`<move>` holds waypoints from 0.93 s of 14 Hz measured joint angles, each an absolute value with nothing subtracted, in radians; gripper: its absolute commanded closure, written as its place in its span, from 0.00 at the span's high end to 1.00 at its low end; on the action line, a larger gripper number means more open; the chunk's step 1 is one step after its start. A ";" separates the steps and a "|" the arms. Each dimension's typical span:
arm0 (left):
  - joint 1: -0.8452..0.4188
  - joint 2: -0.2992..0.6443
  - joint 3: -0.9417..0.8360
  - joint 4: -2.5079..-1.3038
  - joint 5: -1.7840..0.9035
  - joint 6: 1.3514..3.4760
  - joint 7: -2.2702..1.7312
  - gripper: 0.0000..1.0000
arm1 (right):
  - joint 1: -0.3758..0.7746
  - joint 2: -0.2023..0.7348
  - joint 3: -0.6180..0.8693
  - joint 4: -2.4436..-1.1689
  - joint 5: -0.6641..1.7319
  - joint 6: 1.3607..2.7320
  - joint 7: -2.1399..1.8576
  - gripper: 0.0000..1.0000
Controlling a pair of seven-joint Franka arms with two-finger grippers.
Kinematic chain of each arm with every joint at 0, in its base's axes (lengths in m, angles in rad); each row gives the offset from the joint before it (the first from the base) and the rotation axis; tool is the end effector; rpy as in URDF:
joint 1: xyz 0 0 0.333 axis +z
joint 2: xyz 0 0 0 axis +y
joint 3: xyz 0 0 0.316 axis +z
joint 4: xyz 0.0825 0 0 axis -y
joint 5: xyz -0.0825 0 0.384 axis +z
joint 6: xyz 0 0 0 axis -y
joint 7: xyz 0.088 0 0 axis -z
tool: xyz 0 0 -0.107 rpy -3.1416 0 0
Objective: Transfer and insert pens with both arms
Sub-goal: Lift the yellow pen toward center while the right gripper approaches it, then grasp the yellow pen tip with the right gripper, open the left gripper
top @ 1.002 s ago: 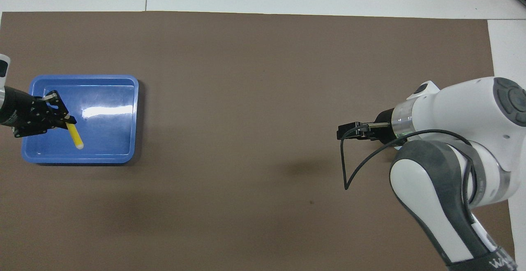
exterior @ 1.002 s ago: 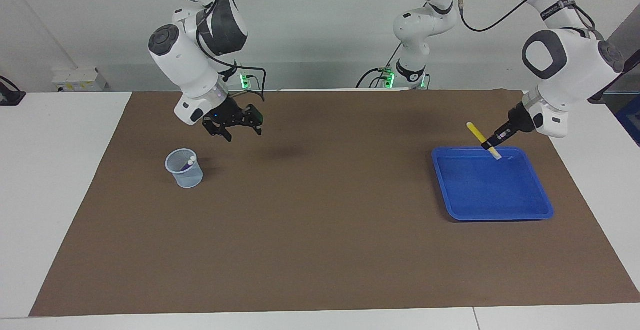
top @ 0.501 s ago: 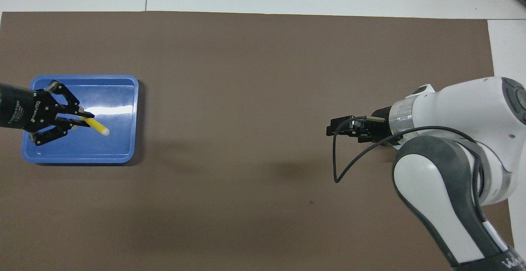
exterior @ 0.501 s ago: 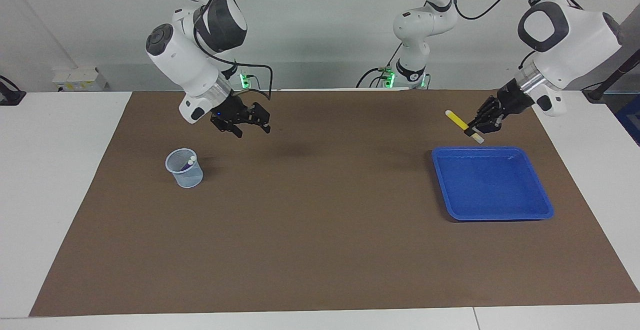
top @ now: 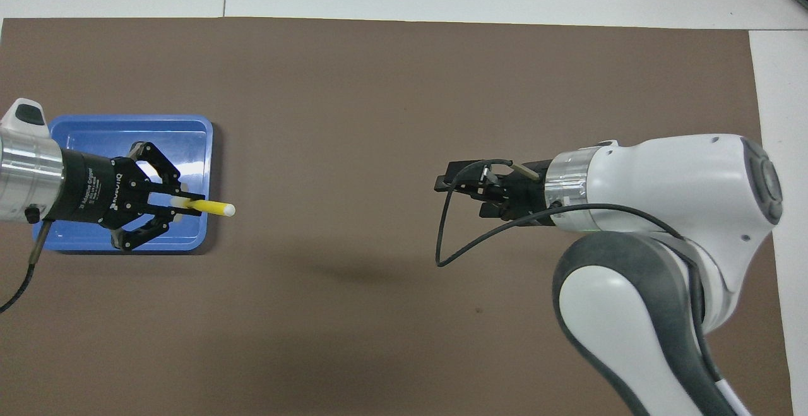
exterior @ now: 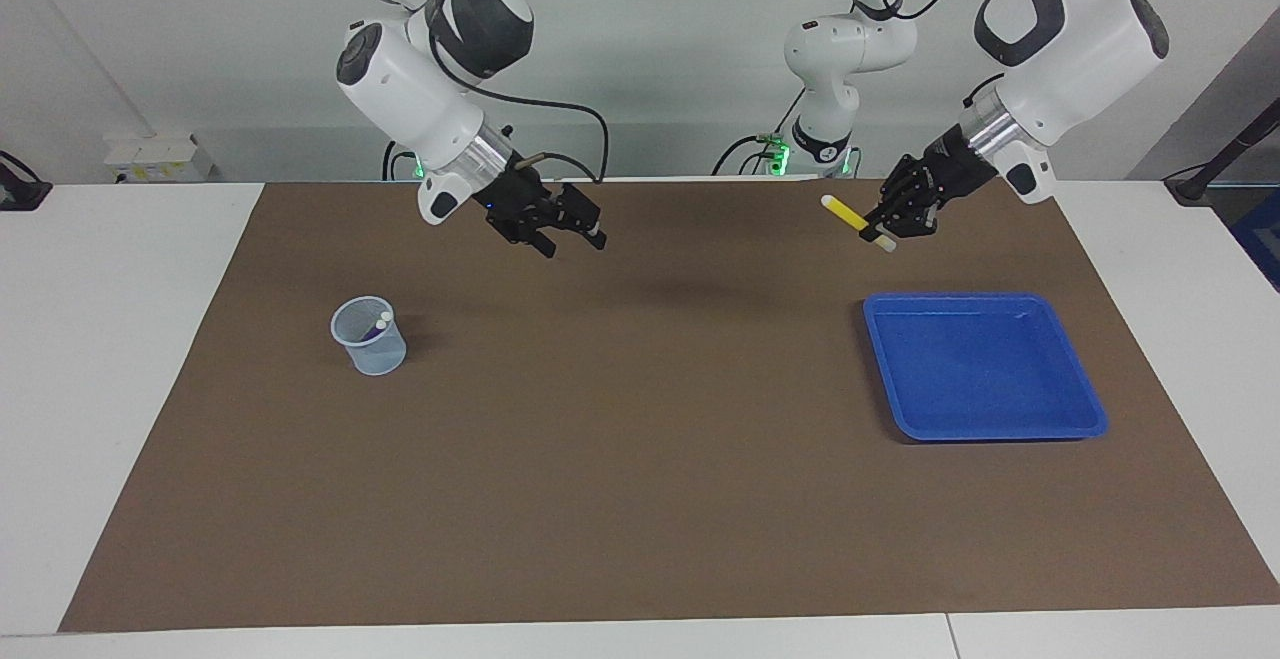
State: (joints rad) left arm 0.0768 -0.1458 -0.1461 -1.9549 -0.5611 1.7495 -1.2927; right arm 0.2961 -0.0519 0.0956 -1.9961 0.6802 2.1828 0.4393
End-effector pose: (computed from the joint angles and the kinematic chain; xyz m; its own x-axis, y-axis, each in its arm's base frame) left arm 0.5087 -0.0869 0.5466 0.2080 0.8388 -0.5032 0.9763 -0.2093 0.0547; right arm 0.5153 0.2389 0.5138 0.9349 -0.3263 -0.1398 -0.3447 -0.7404 -0.5770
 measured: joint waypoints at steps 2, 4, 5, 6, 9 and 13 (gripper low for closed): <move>0.071 -0.168 -0.146 -1.977 -0.604 1.750 -1.356 0.00 | 0.368 -0.052 0.097 -1.981 0.682 2.239 0.511 1.00; 0.060 -0.186 -0.145 -1.993 -0.622 1.751 -1.405 0.00 | 0.436 -0.052 0.098 -1.978 0.682 2.296 0.581 1.00; 0.043 -0.192 -0.145 -1.999 -0.624 1.753 -1.431 0.00 | 0.459 -0.052 0.098 -1.978 0.682 2.319 0.612 1.00; 0.025 -0.197 -0.145 -2.004 -0.625 1.758 -1.459 0.00 | 0.479 -0.052 0.098 -1.978 0.682 2.341 0.635 1.00; -0.020 -0.220 -0.145 -2.039 -0.626 1.796 -1.513 0.00 | 0.549 -0.046 0.098 -1.959 0.683 2.417 0.714 1.00; -0.044 -0.253 -0.144 -2.087 -0.630 1.835 -1.536 0.00 | 0.672 -0.028 0.099 -1.935 0.683 2.557 0.840 1.00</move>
State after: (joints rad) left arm -0.0442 -0.2528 -0.1443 -2.0872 -0.6296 1.8347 -1.5357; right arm 0.6719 -0.0276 0.0987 -1.9347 0.6833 2.5573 0.8401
